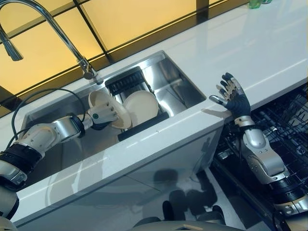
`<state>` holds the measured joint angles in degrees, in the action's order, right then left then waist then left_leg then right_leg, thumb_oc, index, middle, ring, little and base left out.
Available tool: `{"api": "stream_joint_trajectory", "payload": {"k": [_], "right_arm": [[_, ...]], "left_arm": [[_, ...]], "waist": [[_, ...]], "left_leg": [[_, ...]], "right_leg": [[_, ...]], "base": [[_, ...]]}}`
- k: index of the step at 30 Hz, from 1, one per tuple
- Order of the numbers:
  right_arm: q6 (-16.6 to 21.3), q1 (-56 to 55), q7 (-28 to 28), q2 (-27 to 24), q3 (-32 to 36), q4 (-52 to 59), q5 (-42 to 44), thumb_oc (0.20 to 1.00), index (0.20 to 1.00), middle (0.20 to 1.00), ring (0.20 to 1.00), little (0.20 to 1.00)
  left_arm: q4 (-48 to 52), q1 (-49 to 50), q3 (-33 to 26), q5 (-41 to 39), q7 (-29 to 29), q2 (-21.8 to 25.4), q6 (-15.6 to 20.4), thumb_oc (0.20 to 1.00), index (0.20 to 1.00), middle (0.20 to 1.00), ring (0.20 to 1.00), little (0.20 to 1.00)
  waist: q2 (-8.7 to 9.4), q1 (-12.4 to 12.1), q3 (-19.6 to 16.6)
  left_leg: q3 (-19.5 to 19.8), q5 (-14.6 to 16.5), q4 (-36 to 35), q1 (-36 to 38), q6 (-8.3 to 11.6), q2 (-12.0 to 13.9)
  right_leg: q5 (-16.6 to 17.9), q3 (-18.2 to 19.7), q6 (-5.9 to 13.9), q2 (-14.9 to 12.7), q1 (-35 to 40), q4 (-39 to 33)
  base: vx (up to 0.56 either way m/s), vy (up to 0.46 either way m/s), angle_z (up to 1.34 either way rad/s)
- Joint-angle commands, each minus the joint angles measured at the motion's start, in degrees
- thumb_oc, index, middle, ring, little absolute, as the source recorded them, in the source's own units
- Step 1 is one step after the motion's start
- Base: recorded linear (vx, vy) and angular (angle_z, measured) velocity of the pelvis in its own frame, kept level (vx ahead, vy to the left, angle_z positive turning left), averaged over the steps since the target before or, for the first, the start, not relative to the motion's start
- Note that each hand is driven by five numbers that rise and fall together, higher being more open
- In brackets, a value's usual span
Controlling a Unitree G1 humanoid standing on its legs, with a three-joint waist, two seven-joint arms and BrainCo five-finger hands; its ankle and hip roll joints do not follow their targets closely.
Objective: Pick up plates and place into dishwasher.
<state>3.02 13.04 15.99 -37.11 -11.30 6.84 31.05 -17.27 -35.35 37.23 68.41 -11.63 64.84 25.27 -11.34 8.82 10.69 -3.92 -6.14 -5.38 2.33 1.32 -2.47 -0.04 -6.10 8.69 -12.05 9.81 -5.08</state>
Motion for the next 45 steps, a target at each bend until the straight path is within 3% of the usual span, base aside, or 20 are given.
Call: {"api": "stream_joint_trajectory", "payload": {"k": [1, 8, 12, 16, 19, 24, 27, 34, 40, 45], "right_arm": [[1.7, 0.3, -0.2, -1.9, 0.0, 3.9, 0.5, 1.0, 1.0, 1.0, 1.0, 1.0], [3.3, -1.5, -0.9, -1.0, 1.7, 4.3, 0.7, 1.0, 1.0, 1.0, 1.0, 1.0], [5.0, -2.7, -0.7, -0.4, 3.3, 4.8, 1.1, 1.0, 1.0, 1.0, 1.0, 1.0], [6.8, -4.1, -1.7, 0.6, 5.0, 5.1, 0.4, 1.0, 1.0, 1.0, 1.0, 1.0], [7.9, -4.3, -2.3, 1.5, 6.3, 6.1, -0.7, 1.0, 1.0, 1.0, 1.0, 1.0], [10.1, -1.6, -2.6, 0.6, 7.4, 8.6, -3.9, 1.0, 1.0, 1.0, 1.0, 1.0], [10.9, 2.2, -1.9, -1.2, 7.5, 10.7, -6.5, 1.0, 1.0, 1.0, 1.0, 1.0], [13.2, 10.0, -0.4, -5.7, 6.7, 12.7, -10.2, 1.0, 1.0, 1.0, 1.0, 1.0], [12.9, 14.9, -5.0, -8.6, 5.1, 13.1, -13.2, 1.0, 1.0, 1.0, 1.0, 1.0], [12.0, 17.3, -15.1, -11.4, 3.2, 14.0, -10.7, 1.0, 1.0, 1.0, 1.0, 1.0]], "left_arm": [[-2.7, -7.7, -0.4, -3.3, -2.4, 6.4, -4.8, 0.2, 0.2, 0.2, 0.2, 0.2], [-2.0, -6.7, -3.9, -7.3, -12.1, 9.4, -9.5, 0.2, 0.2, 0.2, 0.2, 0.2], [0.8, -3.3, -10.0, -11.5, -22.5, 10.5, -12.0, 0.2, 0.2, 0.2, 0.2, 0.2], [6.3, 2.8, -19.2, -16.7, -31.5, 9.0, -11.4, 0.2, 0.2, 0.2, 0.2, 0.2], [13.4, 7.9, -27.0, -19.1, -33.3, 4.7, -7.3, 0.2, 0.2, 0.2, 0.2, 0.2], [20.5, 11.0, -31.4, -25.7, -29.3, -0.3, -1.8, 0.2, 0.2, 0.2, 0.2, 0.2], [23.5, 10.9, -31.1, -29.5, -26.3, -1.4, 0.3, 0.2, 0.2, 0.2, 0.2, 0.2], [26.9, 9.0, -29.4, -36.0, -21.0, -2.6, 2.3, 0.2, 0.2, 0.2, 0.2, 0.2], [29.0, 5.9, -28.1, -42.6, -15.0, -3.8, 3.4, 0.2, 0.2, 0.2, 0.2, 0.2], [30.2, 3.3, -27.1, -45.3, -11.3, -3.5, 3.4, 0.2, 0.2, 0.2, 0.2, 0.2]], "waist": [[1.11, -1.7, -3.2], [3.03, -3.0, -4.3], [5.29, -4.7, -5.1], [6.96, -6.1, -6.1], [8.6, -7.5, -7.1], [10.12, -8.5, -8.2], [10.81, -9.0, -8.7], [11.65, -9.6, -9.8], [12.04, -9.8, -10.8], [12.26, -9.7, -11.5]], "left_leg": [[-2.0, 7.0, 0.7, 3.4, 2.15, 1.1], [-2.0, 6.9, 0.8, 3.3, 2.62, 2.6], [-1.4, 6.8, 0.9, 2.9, 2.96, 3.6], [-0.6, 6.7, 0.8, 2.7, 3.19, 4.4], [0.0, 6.5, 0.7, 2.6, 3.54, 5.2], [0.7, 6.5, 0.6, 2.7, 3.87, 6.0], [0.9, 6.6, 0.6, 2.8, 4.04, 6.2], [1.0, 6.5, 0.7, 2.6, 4.06, 6.5], [1.4, 6.4, 0.9, 2.3, 3.95, 6.5], [1.6, 6.4, 0.9, 2.3, 3.89, 6.4]], "right_leg": [[2.2, 3.7, 3.77, -5.5, -8.8, 6.1], [2.3, 2.4, 3.26, -4.3, -7.9, 4.9], [2.5, 1.0, 2.91, -3.5, -7.3, 4.1], [2.5, -0.2, 2.55, -2.7, -6.6, 3.4], [2.3, -1.4, 2.25, -2.0, -5.9, 3.0], [1.9, -2.2, 1.96, -0.9, -5.2, 2.7], [1.9, -2.4, 1.91, -0.4, -5.0, 2.6], [2.2, -1.8, 1.73, 0.4, -5.1, 2.2], [2.2, -1.2, 1.35, 1.0, -5.2, 2.0], [2.3, -1.0, 1.1, 1.3, -5.0, 1.7]], "base": [[-0.04, -0.063, 0.0], [-0.05, -0.104, 0.02], [-0.07, -0.136, 0.07], [-0.06, -0.094, 0.08], [-0.05, -0.089, 0.14], [-0.05, -0.072, 0.07], [-0.06, -0.05, 0.08], [-0.06, -0.032, -0.01], [-0.05, -0.023, -0.01], [0.0, 0.0, 0.0]]}}
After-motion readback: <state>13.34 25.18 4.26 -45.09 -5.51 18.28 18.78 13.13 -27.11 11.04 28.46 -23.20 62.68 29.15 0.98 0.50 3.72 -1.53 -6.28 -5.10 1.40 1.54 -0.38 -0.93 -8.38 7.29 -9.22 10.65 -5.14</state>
